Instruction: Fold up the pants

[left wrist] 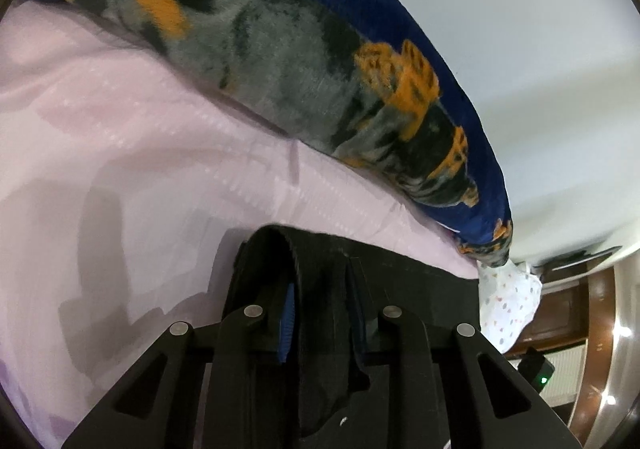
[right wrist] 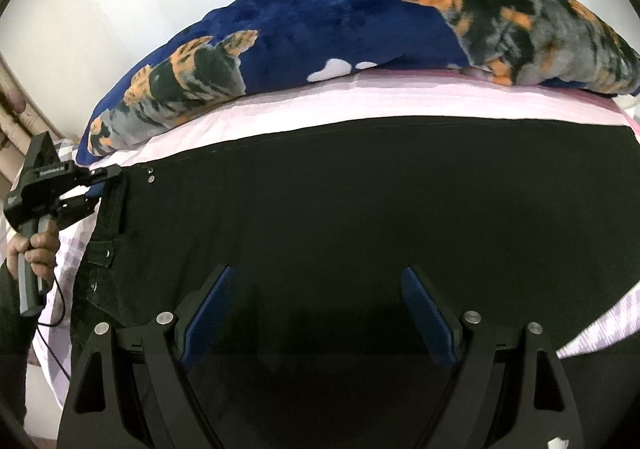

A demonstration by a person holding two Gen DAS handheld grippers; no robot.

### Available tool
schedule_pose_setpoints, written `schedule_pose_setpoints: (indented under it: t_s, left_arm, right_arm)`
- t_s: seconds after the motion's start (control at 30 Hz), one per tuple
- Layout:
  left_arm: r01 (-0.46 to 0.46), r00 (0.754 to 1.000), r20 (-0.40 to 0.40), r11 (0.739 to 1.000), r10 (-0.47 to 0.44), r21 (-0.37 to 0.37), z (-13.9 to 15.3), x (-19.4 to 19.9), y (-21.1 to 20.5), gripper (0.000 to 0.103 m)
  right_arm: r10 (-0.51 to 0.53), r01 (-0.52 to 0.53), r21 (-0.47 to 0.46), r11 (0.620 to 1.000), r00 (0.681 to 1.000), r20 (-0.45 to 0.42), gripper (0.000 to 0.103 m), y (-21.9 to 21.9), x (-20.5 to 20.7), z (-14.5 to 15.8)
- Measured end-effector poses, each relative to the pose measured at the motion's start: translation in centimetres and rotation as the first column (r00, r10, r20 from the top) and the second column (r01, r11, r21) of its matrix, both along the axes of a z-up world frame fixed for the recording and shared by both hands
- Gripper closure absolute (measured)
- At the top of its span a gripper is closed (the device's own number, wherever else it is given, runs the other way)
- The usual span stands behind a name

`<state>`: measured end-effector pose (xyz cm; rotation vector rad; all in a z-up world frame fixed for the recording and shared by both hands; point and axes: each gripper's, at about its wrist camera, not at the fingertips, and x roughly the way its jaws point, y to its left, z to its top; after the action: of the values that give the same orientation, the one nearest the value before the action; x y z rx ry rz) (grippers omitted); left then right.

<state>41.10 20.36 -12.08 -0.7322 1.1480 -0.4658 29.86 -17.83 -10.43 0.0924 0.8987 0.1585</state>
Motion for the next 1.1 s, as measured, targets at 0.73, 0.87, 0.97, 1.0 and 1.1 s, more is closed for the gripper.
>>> schedule_pose_setpoints:
  t_s: [0.73,0.87,0.97,1.0,1.1]
  left_arm:
    - [0.147,0.929,0.334,0.987,-0.160,0.063,6.4,-4.3,-3.2,0.096]
    - [0.179,0.886,0.431,0.983,-0.173,0.027,8.4,-6.5,-3.3,0.096]
    - [0.204,0.861,0.474,0.979,-0.186,0.013,9.6,-7.7,-3.3,0.096]
    - [0.209,0.856,0.482,0.978,-0.189,0.013,10.0,-7.9,-3.4,0.096]
    - [0.219,0.844,0.503,0.976,-0.187,-0.005,11.1,-8.7,-3.5,0.096]
  right_arm:
    - [0.370,-0.374,-0.141,0.917,0.927,-0.054,0.020,-0.9,10.8,2.9]
    - [0.493,-0.513,-0.145,0.846,0.856,-0.154,0.020,-1.4,13.5,3.2]
    - [0.555,-0.587,-0.130,0.799,0.803,-0.214,0.020,-1.8,15.3,3.6]
    - [0.570,-0.605,-0.128,0.786,0.789,-0.230,0.019,-1.8,15.8,3.7]
    - [0.623,-0.675,-0.141,0.724,0.728,-0.287,0.020,-1.7,17.2,3.6]
